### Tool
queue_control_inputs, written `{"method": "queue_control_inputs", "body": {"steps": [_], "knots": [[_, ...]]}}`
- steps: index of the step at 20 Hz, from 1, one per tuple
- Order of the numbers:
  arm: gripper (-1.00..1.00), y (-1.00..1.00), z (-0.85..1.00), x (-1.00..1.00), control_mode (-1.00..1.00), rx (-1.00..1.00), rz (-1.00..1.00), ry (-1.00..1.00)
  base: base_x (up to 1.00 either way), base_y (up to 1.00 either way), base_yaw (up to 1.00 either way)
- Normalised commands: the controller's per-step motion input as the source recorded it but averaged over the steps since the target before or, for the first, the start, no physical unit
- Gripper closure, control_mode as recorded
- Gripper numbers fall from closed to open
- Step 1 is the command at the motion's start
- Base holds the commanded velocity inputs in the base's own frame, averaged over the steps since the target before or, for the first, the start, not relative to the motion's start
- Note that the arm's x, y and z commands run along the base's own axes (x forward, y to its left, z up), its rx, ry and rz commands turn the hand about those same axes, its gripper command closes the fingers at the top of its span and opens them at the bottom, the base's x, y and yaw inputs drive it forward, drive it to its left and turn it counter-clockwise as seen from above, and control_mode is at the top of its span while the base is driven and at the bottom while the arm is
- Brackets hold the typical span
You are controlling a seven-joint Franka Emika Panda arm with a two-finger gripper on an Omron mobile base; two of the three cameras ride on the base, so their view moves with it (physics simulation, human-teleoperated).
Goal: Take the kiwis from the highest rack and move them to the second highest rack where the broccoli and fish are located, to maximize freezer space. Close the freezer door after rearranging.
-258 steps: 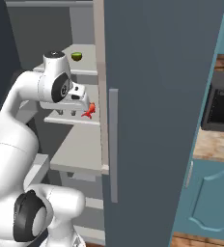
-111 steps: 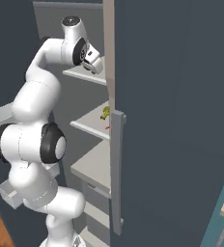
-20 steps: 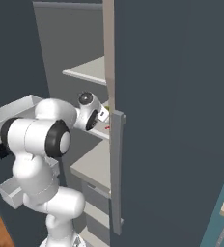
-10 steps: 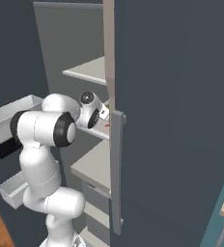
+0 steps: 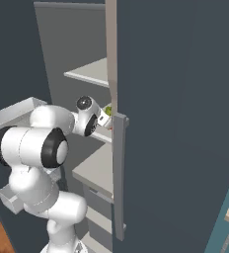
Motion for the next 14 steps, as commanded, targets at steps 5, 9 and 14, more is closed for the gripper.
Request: {"method": "queue_control_inputs", "body": {"steps": [5, 9, 14], "knots": [[-1.0, 0.0, 0.53, -0.73, -1.0, 0.01, 0.0, 0.0, 0.0, 0.0, 0.0], [-1.0, 0.0, 0.72, -0.7, -1.0, 0.0, 0.0, 0.0, 0.0, 0.0, 0.0], [-1.0, 0.03, 0.9, -0.59, -1.0, 0.0, 0.0, 0.0, 0.0, 0.0, 0.0]]}}
